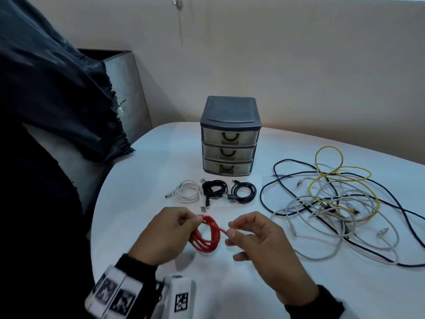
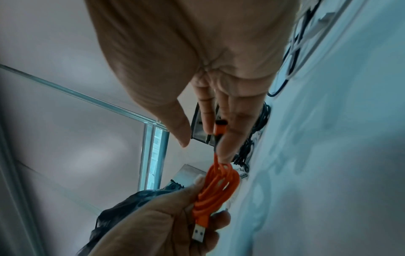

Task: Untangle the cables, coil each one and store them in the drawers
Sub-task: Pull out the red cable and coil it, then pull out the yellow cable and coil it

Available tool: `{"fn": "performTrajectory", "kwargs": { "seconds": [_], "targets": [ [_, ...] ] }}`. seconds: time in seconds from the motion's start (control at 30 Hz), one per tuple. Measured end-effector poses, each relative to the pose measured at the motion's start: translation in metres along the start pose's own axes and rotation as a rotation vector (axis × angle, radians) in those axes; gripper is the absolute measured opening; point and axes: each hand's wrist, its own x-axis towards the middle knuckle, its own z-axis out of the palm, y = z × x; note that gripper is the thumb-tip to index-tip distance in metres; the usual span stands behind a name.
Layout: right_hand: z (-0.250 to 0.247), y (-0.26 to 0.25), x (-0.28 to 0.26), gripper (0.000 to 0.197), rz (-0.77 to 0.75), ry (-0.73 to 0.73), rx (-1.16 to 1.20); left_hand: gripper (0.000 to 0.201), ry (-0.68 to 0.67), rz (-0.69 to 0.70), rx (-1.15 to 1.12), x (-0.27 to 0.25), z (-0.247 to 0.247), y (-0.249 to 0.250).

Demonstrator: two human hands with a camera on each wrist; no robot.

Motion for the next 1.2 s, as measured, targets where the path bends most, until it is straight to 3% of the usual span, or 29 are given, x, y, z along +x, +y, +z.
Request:
{"fn": "performTrajectory", "kwargs": {
  "seconds": [0.27,0.37,0.47,0.57,0.67,0.73,0.8,0.87,0.97,1.0,1.1,1.2],
  "targets": [
    [-0.001,0.005,-0.013,0.009,-0.078,0.026,-0.1,0.03,0.273,-0.12,0.24,0.009,-0.016,-0.019],
    [-0.009,0.003,-0.024,0.008,-0.095,0.031,-0.11,0.032,0.301,-0.012,0.212,-0.003,-0.012,0.001],
    [-0.03,-0.006,-0.029,0.01,-0.113,0.072,-0.172,0.019,0.257,0.104,0.075,-0.012,-0.004,0.025],
    [-0.072,-0.018,-0.019,0.012,-0.17,0.188,-0.332,0.015,0.198,0.155,-0.023,-0.016,0.008,0.039],
    [-0.131,-0.032,0.009,0.026,-0.25,0.417,-0.495,0.016,0.145,0.182,-0.048,-0.02,0.02,0.05],
    [-0.171,-0.044,0.029,0.037,-0.253,0.581,-0.629,0.015,0.118,0.195,-0.086,-0.023,0.027,0.056],
    [-0.201,-0.053,0.046,0.04,-0.201,0.63,-0.776,0.014,0.103,0.201,-0.097,-0.023,0.033,0.061],
    [-0.213,-0.053,0.06,0.039,-0.082,0.558,-0.986,0.011,0.082,0.197,-0.1,-0.022,0.039,0.066],
    [-0.209,-0.043,0.073,0.02,0.164,0.301,-1.31,0.01,0.052,0.224,-0.128,-0.021,0.049,0.075],
    [-0.206,-0.038,0.075,0.023,0.221,0.231,-1.381,0.011,0.042,0.238,-0.126,-0.022,0.052,0.078],
    [-0.203,-0.028,0.08,0.031,0.22,0.183,-1.528,0.012,0.002,0.273,-0.11,-0.025,0.06,0.083],
    [-0.201,-0.023,0.078,0.018,0.136,0.191,-1.584,0.011,-0.025,0.284,-0.104,-0.029,0.067,0.084]
  ]
}}
